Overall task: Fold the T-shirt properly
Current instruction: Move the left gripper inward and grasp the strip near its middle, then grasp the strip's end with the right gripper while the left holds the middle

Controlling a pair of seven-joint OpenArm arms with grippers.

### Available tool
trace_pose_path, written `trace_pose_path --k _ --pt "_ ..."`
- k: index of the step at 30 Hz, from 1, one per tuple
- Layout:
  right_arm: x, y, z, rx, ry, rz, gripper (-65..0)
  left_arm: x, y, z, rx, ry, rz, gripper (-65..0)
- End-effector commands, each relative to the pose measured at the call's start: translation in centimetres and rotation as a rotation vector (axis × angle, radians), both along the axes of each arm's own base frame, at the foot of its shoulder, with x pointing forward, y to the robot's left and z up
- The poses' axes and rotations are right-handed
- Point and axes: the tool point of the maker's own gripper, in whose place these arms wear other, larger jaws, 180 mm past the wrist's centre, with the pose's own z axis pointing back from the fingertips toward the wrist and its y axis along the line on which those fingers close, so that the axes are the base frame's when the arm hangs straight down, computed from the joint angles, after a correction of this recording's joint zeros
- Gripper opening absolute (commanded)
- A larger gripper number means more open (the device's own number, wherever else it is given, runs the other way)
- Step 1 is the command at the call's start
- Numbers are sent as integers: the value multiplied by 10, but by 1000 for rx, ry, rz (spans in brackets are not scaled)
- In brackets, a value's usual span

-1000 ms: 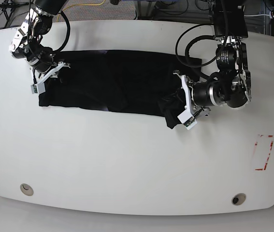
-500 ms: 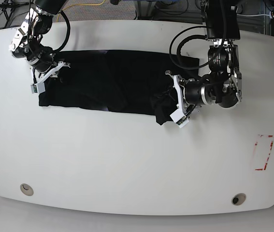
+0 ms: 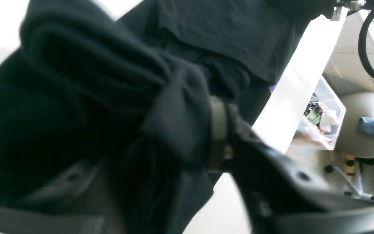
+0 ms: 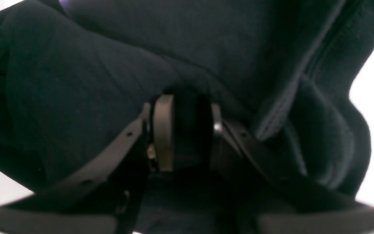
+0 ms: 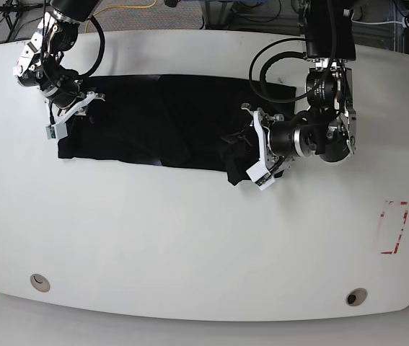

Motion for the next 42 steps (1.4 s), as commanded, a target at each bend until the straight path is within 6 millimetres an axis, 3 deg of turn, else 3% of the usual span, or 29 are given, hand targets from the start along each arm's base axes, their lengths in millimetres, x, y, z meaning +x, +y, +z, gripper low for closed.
trace_pose_path --k 1,6,10,12,15,24,27,30,34,42 --pt "-2 -4 1 -25 14 17 -512 11 -6 18 -45 -55 -3 -386" --pt "-1 -3 1 -26 13 18 -512 15 -23 44 -169 -82 -31 -335" --pt "0 -3 1 -25 11 18 -512 15 -38 69 -271 -108 -83 -331" --pt "0 -3 1 -25 11 18 -512 16 -40 77 -294 -122 -96 -331" --pt "0 -3 1 -25 11 18 -512 23 -27 78 -262 -139 -89 -331" --pt "-1 -3 2 -28 8 19 -512 43 35 64 -77 -172 0 -336" --pt "1 -4 7 -37 -4 22 -512 46 52 53 12 -171 23 -396" --pt "8 -5 21 -70 -44 33 -512 46 66 42 81 -164 45 -510" --pt "13 -3 38 -105 -82 51 -512 44 73 27 137 -159 65 -593" --pt "18 3 76 -202 -138 95 -507 35 70 2 218 -158 54 -597"
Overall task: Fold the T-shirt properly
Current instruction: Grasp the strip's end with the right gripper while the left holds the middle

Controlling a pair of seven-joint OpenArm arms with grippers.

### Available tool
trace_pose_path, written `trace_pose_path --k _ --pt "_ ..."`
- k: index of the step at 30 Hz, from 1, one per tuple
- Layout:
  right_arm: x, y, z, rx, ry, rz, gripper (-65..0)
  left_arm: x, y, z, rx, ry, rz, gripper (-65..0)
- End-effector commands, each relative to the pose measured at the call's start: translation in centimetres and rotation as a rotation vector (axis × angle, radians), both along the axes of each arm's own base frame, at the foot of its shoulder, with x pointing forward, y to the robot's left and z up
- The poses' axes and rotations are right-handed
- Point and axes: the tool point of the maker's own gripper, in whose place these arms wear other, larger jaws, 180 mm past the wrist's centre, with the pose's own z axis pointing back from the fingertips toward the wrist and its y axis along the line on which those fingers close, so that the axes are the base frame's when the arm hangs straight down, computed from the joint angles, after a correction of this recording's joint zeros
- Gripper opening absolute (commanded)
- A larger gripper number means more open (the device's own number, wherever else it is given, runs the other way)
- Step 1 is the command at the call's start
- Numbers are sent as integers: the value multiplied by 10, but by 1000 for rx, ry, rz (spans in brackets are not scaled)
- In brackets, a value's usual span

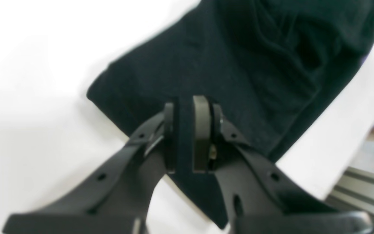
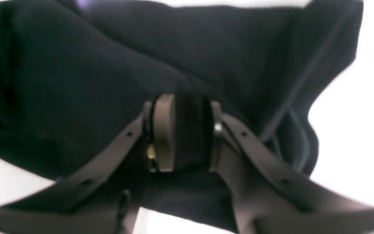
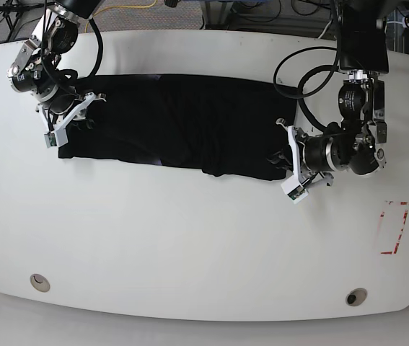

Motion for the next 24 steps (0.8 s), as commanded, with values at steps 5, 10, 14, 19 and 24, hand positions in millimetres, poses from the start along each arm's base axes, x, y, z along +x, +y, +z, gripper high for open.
trace_pose_path --k 5,10,14,19,24 --pt "14 0 46 -86 -128 27 -491 -6 -14 -11 17 -22 -39 -597" --pt "11 -12 49 -95 -133 -14 -300 -13 -13 -36 26 32 -27 -597" --pt "9 -26 52 -101 -142 -64 -122 -17 -7 -53 35 82 -5 -597" --pt "5 -45 58 -59 -174 -140 -40 -23 6 -66 57 123 10 -597" --pt "4 -62 43 119 -166 -207 -40 -24 9 -69 62 133 14 -597"
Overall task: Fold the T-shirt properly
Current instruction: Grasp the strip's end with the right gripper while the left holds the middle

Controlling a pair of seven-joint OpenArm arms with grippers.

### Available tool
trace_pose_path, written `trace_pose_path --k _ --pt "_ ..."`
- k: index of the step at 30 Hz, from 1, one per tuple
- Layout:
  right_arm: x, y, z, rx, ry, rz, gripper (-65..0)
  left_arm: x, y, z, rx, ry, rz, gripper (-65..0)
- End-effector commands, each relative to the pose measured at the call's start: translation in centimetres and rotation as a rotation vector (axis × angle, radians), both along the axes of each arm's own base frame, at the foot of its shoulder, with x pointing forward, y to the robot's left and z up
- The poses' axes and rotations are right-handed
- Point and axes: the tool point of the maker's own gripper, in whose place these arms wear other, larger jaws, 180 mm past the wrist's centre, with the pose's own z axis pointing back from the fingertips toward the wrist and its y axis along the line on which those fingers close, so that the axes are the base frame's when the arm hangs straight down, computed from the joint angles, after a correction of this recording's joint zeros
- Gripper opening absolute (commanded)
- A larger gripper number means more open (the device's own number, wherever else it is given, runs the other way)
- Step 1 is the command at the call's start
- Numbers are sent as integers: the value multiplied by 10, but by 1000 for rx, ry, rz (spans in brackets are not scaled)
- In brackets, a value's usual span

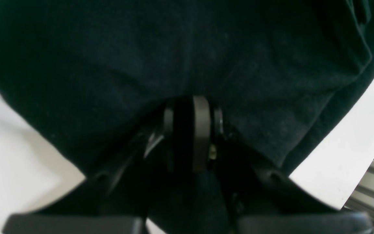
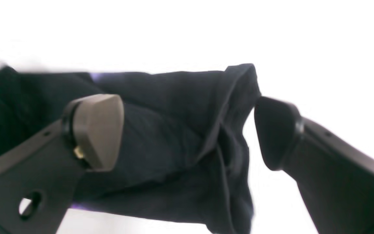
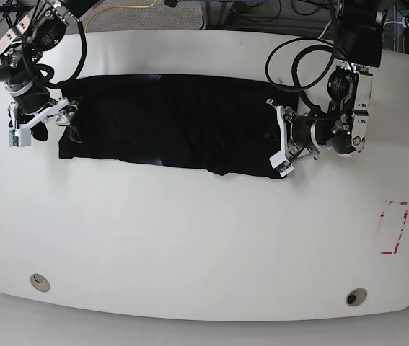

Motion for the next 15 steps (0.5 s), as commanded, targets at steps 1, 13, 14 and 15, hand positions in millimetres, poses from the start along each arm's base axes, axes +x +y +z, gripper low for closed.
trace_pose_path --k 1,13,14,15 --pt "1 -19 -6 85 -4 -27 -40 5 8 2 34 -10 -2 -597" --pt "-6 -36 -41 323 -2 -109 -40 5 14 1 46 -10 -1 -597" --pt "-7 -37 -44 332 3 -115 -40 5 14 2 46 -11 -1 -597" --pt "-8 -36 -47 340 13 -117 -40 6 14 3 46 -14 -2 -597"
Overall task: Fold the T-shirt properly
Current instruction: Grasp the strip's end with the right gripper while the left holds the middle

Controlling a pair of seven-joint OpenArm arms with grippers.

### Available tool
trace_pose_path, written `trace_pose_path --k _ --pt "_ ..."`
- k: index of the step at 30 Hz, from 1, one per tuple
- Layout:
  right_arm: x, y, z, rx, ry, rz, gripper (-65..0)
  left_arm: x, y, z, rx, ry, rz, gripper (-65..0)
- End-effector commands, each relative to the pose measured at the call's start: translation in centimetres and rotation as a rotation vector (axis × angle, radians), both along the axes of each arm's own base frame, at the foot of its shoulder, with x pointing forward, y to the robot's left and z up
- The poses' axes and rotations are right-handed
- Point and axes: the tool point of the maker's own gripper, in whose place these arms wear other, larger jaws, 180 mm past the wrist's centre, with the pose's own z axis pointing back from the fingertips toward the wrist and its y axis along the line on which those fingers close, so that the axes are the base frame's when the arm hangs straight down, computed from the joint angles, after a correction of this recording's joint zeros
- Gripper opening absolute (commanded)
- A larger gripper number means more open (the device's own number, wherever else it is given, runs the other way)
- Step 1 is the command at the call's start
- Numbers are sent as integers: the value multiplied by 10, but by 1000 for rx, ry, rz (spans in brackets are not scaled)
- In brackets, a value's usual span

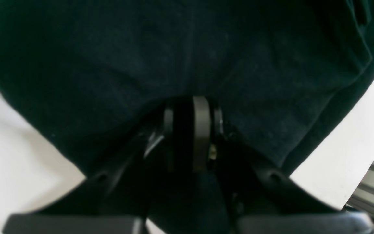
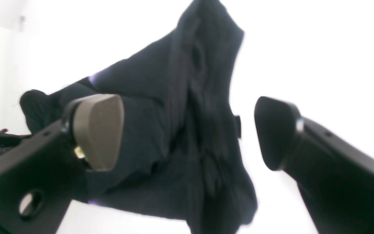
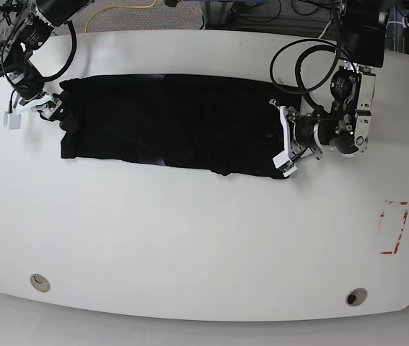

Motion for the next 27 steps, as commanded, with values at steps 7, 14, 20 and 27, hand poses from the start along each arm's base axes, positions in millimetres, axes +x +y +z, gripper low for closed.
trace_pose_path --k 7,14,20,27 --pt "6 2 -3 6 -4 19 -40 5 8 3 40 -15 -6 -597" --pt "2 28 -16 47 13 50 -76 5 8 3 40 -15 -6 -597" --pt "10 48 -21 36 17 111 -171 5 8 3 40 -17 -6 -597" --pt "17 57 -25 6 17 139 -447 5 8 3 42 -17 -6 -597"
